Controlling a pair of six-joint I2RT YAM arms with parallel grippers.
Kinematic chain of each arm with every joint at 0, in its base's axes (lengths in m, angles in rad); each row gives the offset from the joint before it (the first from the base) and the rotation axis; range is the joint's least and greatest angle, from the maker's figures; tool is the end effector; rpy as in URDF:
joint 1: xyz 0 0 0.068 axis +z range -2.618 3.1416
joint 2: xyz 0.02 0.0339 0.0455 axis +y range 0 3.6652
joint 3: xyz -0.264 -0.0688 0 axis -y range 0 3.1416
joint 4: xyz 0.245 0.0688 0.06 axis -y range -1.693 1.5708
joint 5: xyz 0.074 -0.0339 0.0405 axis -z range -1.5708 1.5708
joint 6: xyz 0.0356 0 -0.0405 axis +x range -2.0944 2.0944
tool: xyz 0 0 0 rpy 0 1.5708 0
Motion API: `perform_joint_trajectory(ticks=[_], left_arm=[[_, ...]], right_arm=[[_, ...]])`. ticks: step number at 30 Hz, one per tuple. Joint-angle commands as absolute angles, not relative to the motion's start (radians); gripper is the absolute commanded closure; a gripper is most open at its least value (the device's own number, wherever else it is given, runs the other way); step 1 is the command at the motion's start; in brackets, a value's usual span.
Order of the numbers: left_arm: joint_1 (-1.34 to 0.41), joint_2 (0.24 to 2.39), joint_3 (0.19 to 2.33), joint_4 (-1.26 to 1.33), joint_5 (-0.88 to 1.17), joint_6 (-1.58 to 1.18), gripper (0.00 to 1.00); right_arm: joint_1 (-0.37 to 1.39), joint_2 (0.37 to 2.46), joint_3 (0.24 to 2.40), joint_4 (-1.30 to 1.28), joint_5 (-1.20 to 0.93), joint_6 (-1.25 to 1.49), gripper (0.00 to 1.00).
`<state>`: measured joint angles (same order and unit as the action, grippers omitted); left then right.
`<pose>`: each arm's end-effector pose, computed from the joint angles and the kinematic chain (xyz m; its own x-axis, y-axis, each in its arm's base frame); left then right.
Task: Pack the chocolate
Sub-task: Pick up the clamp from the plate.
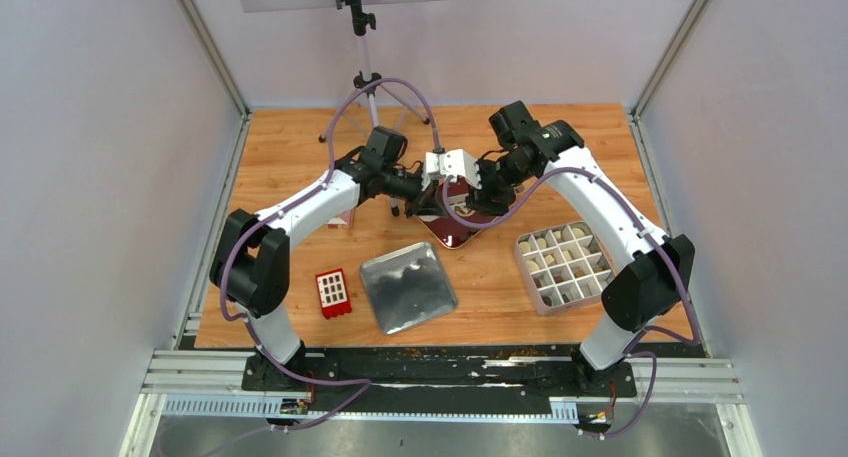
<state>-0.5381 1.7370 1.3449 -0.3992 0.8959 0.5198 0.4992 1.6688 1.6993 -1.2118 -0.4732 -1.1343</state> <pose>0.3126 -0.2190 0.2672 -0.1369 0.4432 -0.8859 0.9903 0.0405 -0.1328 0.2811 0.1718 0.3459 0.1805 -0.8204 -0.5426 -0.9804 -0.1060 -0.1659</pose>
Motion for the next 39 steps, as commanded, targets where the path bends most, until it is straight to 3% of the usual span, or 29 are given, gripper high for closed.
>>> perform_joint_trajectory(ticks=[1,6,14,24,27,31,39], left_arm=[[-0.509,1.680,1.349,-0.292,0.957,0.443,1.00],[-0.508,1.672,1.353,-0.316,0.978,0.468,1.00],[-0.508,1.650,1.367,-0.430,1.026,0.568,0.99],[-0.498,1.606,1.324,-0.436,1.016,0.564,0.97],[-0.491,1.600,1.322,-0.445,1.026,0.570,0.96],[-0.491,1.583,1.306,-0.465,1.025,0.599,0.95],[-0.492,1.586,1.343,-0.553,1.018,0.702,0.95]], right_arm=[[0.500,1.696,1.738,-1.369,-0.524,-1.195,0.44],[0.500,1.724,1.760,-1.375,-0.486,-1.179,0.46],[0.500,1.671,1.642,-1.101,-0.349,-1.110,0.46],[0.475,1.672,1.645,-1.134,-0.294,-1.127,0.49],[0.453,1.685,1.680,-1.202,-0.361,-1.136,0.47],[0.357,1.721,1.830,-1.357,-0.665,-1.122,0.39],[0.362,1.717,1.768,-1.272,-0.696,-1.105,0.35]])
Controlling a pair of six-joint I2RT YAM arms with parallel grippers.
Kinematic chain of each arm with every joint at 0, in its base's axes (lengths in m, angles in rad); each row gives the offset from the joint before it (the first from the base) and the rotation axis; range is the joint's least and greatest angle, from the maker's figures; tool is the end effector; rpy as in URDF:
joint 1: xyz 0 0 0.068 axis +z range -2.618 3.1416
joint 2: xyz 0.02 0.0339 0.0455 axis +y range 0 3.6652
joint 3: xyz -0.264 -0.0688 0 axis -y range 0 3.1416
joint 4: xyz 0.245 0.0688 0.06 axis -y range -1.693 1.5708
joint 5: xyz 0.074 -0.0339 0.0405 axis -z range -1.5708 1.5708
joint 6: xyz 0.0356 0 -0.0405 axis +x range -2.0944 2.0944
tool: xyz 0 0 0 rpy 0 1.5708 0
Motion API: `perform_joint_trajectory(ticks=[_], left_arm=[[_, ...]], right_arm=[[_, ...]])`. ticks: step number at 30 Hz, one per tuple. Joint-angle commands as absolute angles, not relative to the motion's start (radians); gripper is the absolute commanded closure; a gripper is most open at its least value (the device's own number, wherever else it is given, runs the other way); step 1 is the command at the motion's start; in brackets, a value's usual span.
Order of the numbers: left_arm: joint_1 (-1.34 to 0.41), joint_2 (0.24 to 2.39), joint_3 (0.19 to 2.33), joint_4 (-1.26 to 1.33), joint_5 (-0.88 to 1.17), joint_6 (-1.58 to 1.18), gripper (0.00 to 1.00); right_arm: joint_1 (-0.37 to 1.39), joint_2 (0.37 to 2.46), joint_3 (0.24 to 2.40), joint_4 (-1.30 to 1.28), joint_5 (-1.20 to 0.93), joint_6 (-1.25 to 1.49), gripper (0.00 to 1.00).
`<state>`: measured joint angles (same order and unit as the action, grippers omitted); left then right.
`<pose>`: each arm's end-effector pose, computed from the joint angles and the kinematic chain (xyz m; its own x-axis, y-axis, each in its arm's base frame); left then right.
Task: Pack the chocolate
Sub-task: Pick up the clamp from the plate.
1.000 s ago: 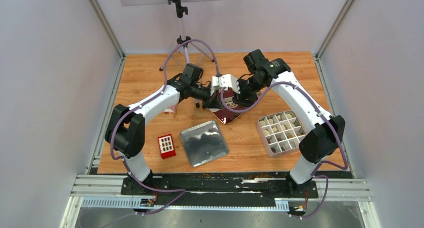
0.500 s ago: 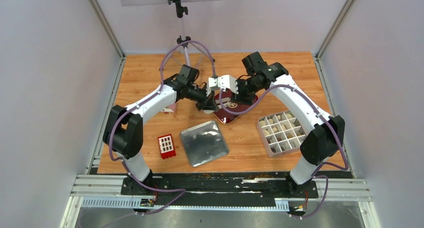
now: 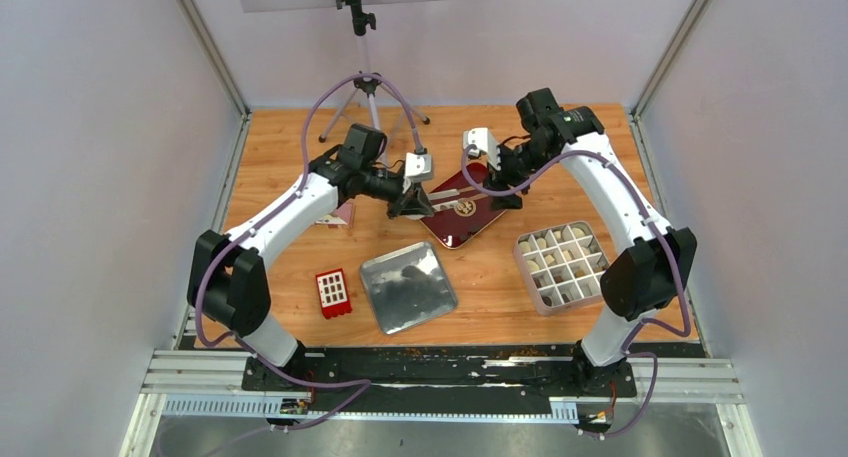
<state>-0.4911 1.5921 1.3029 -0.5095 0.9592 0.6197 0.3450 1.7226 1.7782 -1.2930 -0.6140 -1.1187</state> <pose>0.2891 -0.1877 0.2974 -0.0645 0.4127 -0.9086 0.9974 -0.0033 -0.0723 0.3083 0.1326 0.3506 0.0198 -0.7742 -0.6327 -0.9982 0.0207 -0.0565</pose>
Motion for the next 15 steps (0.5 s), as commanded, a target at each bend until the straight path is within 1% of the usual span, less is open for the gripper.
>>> perform_joint_trajectory(ticks=[1,4,7,10,15], left_arm=[[-0.492,1.592,1.351,-0.564,1.019,0.707,0.95],[-0.491,1.612,1.376,-0.619,1.015,0.733,0.95],[-0.491,1.628,1.392,-0.663,1.003,0.756,0.95],[-0.492,1.646,1.407,-0.653,1.018,0.731,0.95],[-0.509,1.669,1.442,-0.593,1.036,0.661,0.94]], right_arm=[[0.363,1.721,1.774,-1.273,-0.704,-1.099,0.35],[0.365,1.720,1.817,-1.295,-0.744,-1.090,0.36],[0.371,1.695,1.847,-1.302,-0.791,-1.074,0.33],[0.407,1.665,1.808,-1.281,-0.764,-1.065,0.31],[0.445,1.664,1.693,-1.208,-0.718,-1.058,0.32]])
